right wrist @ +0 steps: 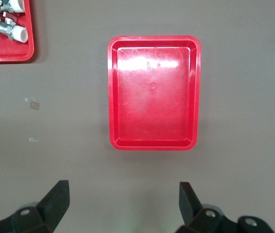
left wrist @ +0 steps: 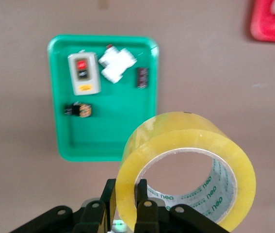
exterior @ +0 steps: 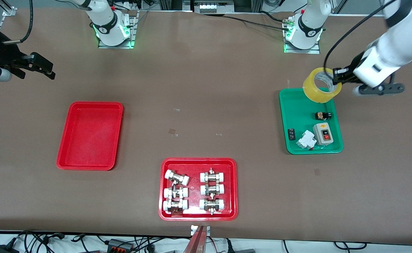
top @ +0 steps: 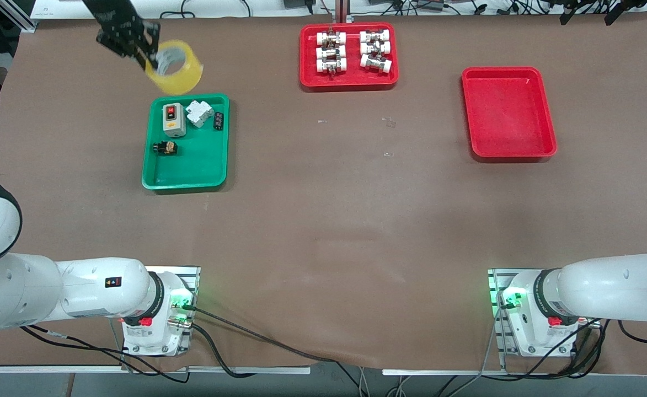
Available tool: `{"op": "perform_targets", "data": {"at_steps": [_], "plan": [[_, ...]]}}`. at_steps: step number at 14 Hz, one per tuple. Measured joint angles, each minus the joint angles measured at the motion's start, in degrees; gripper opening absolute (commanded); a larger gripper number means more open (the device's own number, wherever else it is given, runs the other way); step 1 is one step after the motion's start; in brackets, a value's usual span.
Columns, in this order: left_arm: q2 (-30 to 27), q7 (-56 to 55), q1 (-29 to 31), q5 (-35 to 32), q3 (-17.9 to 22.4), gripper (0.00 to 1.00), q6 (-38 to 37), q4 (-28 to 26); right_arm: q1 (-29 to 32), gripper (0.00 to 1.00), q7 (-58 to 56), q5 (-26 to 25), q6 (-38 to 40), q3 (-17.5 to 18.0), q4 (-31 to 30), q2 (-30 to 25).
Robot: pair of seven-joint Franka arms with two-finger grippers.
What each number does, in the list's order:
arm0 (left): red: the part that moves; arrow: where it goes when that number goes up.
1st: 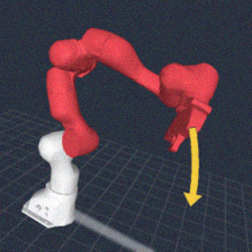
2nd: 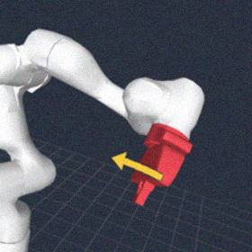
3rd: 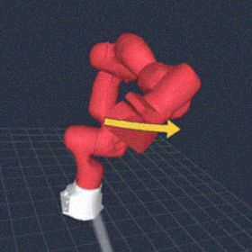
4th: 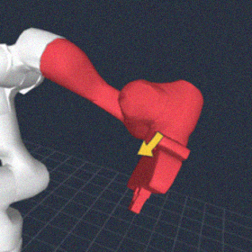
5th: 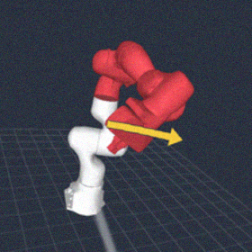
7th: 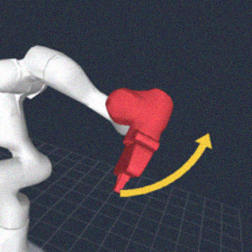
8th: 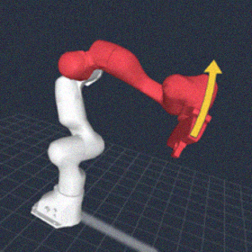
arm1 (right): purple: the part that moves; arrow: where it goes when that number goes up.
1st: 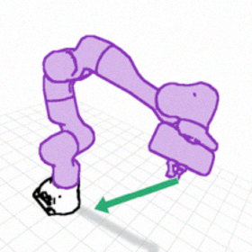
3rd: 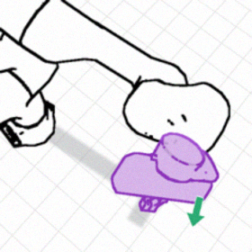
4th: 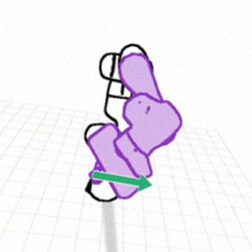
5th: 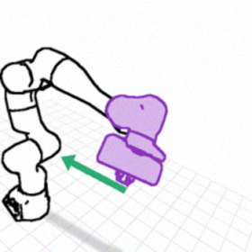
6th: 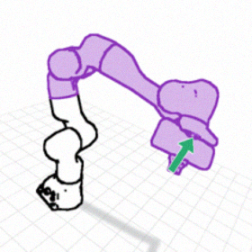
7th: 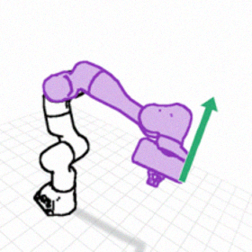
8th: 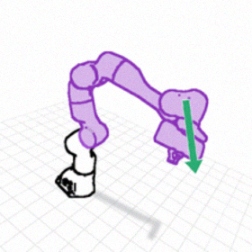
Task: Left arm passes tape to right arm into tray
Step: 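Lift the tape roll out of the green tray with the left gripper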
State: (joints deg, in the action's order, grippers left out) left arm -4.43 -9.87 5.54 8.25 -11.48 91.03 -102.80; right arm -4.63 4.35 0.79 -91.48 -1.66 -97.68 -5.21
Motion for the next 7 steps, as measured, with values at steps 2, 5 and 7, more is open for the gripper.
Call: {"op": "perform_targets", "data": {"at_steps": [2, 5, 7], "plan": [[1.7, 0.0, -0.11, 2.81, -0.61, 0.01, -0.05, 1.51, 0.0, 1.0, 0.0, 0.05, -0.02, 0.01, 0.0, 0.51], [4.83, -1.11, -0.33, 11.45, -2.47, 0.01, 0.93, 1.9, -0.12, 1.0, -0.06, 0.11, 0.0, 0.45, 0.0, 1.43], [6.82, -4.84, -1.06, 16.19, -3.57, 0.01, 3.79, 1.99, -0.46, 1.0, -0.07, 0.12, 0.24, 1.0, -0.02, 2.31]]}}
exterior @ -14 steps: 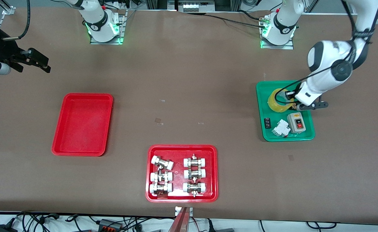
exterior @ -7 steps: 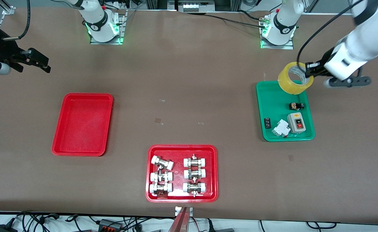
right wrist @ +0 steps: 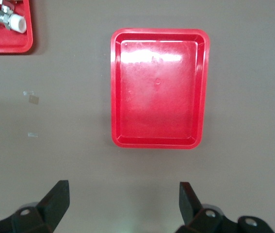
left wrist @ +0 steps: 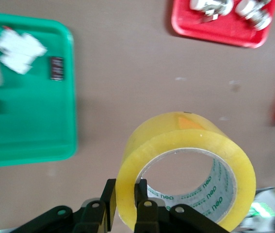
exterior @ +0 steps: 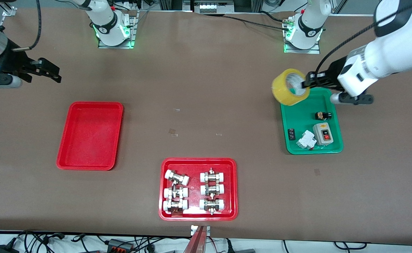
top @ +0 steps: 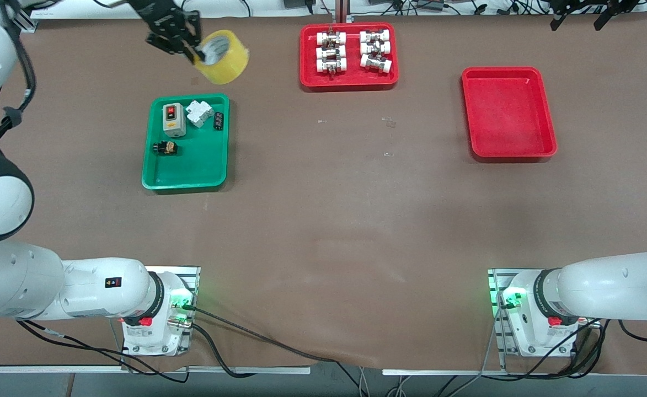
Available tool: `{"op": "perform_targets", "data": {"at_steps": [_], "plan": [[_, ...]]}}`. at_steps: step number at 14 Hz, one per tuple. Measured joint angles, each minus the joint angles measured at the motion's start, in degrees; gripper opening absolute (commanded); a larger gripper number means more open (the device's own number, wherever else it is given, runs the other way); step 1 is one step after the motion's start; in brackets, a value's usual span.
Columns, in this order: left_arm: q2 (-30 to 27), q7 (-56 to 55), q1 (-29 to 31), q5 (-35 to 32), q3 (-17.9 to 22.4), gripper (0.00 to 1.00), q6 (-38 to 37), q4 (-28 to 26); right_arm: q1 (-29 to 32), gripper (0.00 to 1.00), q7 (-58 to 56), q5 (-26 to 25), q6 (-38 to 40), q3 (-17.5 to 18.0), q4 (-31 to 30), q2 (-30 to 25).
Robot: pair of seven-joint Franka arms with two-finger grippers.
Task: Left arm passes tape to right arm into tray
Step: 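Lift the tape roll out of the green tray with the left gripper, then carry the tape toward the middle while the right gripper reaches toward it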
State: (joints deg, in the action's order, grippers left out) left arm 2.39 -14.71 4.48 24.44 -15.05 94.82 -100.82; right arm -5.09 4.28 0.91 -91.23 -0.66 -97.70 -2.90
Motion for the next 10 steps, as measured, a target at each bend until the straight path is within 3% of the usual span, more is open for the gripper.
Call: {"op": "perform_targets", "data": {"at_steps": [3, 6, 10], "plan": [[2.46, -11.37, -4.5, 1.94, -1.65, 0.01, 7.7, 0.2, -0.8, 1.0, 0.0, 0.0, 0.5, 0.17, -0.01, 1.38], [4.96, -32.04, -12.59, 2.0, -2.89, 0.01, 18.18, 0.25, -0.91, 1.0, 0.0, 0.22, 1.56, 0.16, -0.02, 1.82], [10.05, -56.39, -21.88, 2.05, -3.22, 0.0, 29.44, 1.28, -0.89, 1.0, 0.0, 6.28, 2.27, 0.07, -0.03, 2.02]]}}
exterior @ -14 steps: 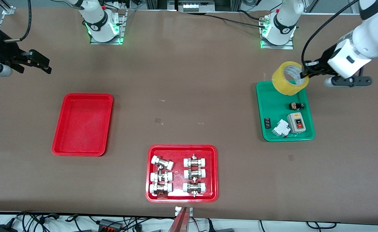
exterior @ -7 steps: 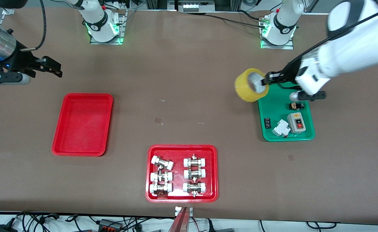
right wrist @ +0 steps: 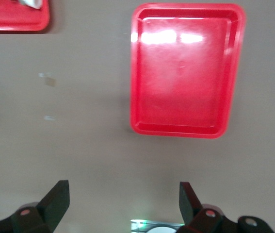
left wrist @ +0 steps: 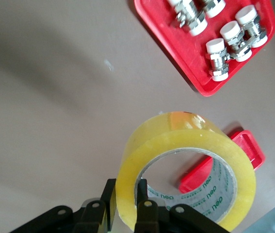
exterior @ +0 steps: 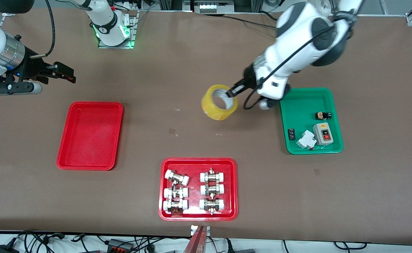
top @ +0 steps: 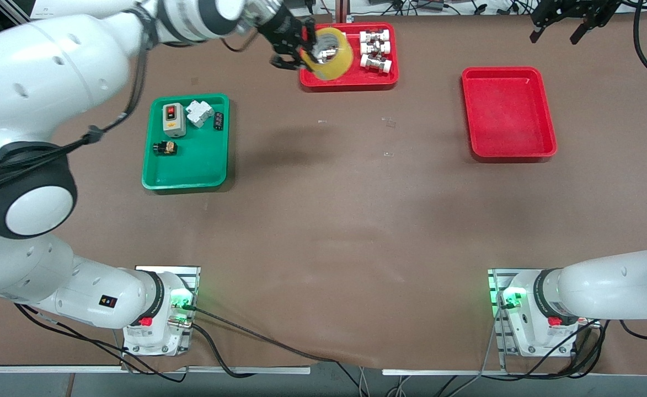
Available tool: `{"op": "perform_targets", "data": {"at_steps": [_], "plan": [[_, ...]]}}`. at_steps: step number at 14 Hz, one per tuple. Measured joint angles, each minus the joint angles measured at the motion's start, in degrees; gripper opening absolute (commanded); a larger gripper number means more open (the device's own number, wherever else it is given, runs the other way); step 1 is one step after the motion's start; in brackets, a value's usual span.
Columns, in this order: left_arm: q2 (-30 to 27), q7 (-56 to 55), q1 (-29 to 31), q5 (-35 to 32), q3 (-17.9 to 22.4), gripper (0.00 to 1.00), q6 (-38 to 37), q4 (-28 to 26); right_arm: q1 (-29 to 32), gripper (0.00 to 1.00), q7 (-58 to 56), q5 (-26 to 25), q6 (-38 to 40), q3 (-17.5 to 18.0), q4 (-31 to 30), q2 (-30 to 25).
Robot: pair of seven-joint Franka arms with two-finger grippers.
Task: Left arm passes tape to right arm into tray
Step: 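Carry the tape toward the middle while the right gripper reaches toward it, then grasp the tape rim with the right gripper beside the left gripper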
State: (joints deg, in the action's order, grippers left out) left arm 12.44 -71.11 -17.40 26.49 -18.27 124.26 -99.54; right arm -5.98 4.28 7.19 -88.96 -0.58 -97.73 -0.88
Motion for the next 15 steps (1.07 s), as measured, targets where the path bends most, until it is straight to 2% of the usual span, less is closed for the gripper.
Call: {"op": "perform_targets", "data": {"at_steps": [3, 7, 9, 12, 15], "plan": [[7.26, -14.44, -4.95, 0.0, 0.0, 0.0, 5.47, 6.43, 0.12, 1.0, -0.14, 11.32, -0.22, -0.3, 0.0, 1.31], [16.09, -30.0, -7.67, 0.01, 0.01, 0.0, 17.77, 12.83, 0.2, 1.0, -3.27, 28.03, -5.02, -0.48, -0.02, 5.11], [17.65, -37.03, -8.54, 0.2, 0.01, 0.0, 23.32, 13.62, -0.05, 1.0, -5.53, 33.81, -8.66, -0.29, -0.02, 7.27], [18.04, -42.5, -8.89, 2.8, 0.01, 0.0, 24.41, 13.99, -0.96, 1.0, -10.65, 42.24, -15.18, -0.09, -0.04, 11.73], [18.06, -44.92, -9.03, 9.59, 0.01, 0.0, 24.44, 14.11, -3.64, 1.0, -13.06, 46.11, -22.54, 0.05, 1.58, 15.92]]}}
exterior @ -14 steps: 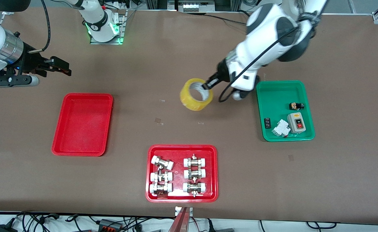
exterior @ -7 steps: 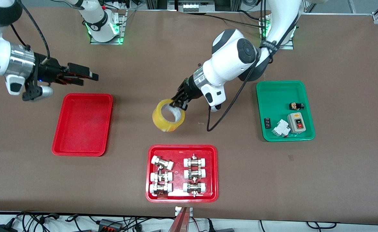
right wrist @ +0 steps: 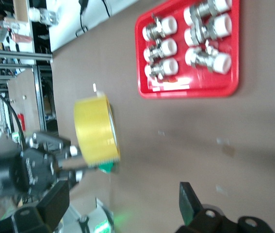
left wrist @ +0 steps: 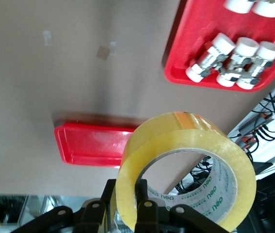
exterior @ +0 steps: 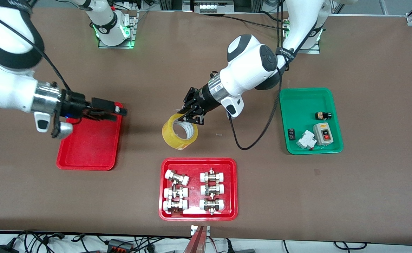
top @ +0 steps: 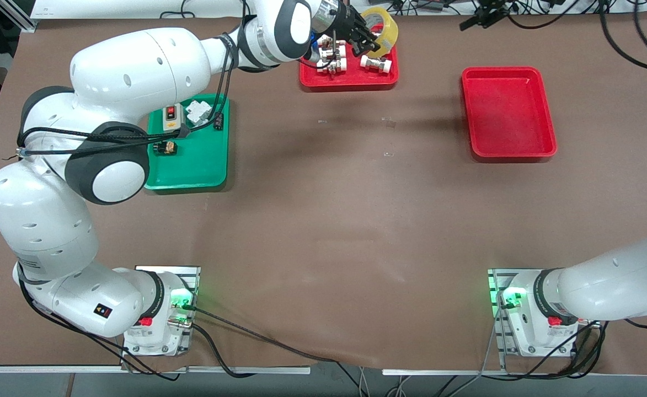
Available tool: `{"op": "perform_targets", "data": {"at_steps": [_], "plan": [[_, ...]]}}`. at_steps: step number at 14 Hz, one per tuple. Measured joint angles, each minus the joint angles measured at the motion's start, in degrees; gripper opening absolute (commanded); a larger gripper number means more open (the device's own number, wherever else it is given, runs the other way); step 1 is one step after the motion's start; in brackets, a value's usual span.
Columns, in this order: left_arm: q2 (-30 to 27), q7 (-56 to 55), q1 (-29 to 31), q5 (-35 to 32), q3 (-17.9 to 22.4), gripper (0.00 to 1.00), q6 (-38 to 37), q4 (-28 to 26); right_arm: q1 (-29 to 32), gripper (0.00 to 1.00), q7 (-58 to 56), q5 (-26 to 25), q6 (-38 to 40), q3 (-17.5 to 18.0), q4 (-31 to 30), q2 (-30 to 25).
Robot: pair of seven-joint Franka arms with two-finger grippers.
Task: Left arm passes tape to right arm into tray
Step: 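Grasp the tape rim with the right gripper beside the left gripper, then open the left gripper to release the tape to the right gripper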
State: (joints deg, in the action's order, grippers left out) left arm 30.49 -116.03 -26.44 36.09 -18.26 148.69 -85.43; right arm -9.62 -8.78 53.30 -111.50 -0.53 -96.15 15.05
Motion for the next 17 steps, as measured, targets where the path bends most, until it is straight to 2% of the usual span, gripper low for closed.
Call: {"op": "perform_targets", "data": {"at_steps": [6, 12, 13, 15, 16, 17], "plan": [[0.03, -5.09, -0.83, 1.0, 0.02, 0.01, 0.23, 0.35, -7.69, 1.0, 0.06, 0.28, -11.13, 0.2, 3.45, 5.88], [0.92, -5.19, -1.32, 1.01, 0.02, 0.02, 0.24, 0.57, -13.04, 1.0, 3.5, 0.33, -16.69, 0.26, 3.82, 7.18], [0.95, -5.21, -1.39, 1.01, 0.03, 0.03, 0.24, 0.58, -13.17, 0.84, 3.5, 0.2, -16.95, 0.23, 3.82, 7.32], [0.96, -5.21, -1.47, 1.01, 0.03, 0.03, 0.24, 0.62, -13.16, 0.33, 2.74, 0.2, -17.03, 0.1, 3.9, 7.76], [0.95, -5.21, -1.47, 1.01, 0.05, 0.04, 0.26, 0.63, -13.15, 0.14, 1.87, 0.19, -17.12, -0.03, 3.91, 7.94], [0.96, -5.22, -1.46, 1.01, 0.12, 0.04, 0.38, 0.7, -13.1, 0.0, 1.2, 0.19, -17.19, -0.25, 3.93, 8.03]]}}
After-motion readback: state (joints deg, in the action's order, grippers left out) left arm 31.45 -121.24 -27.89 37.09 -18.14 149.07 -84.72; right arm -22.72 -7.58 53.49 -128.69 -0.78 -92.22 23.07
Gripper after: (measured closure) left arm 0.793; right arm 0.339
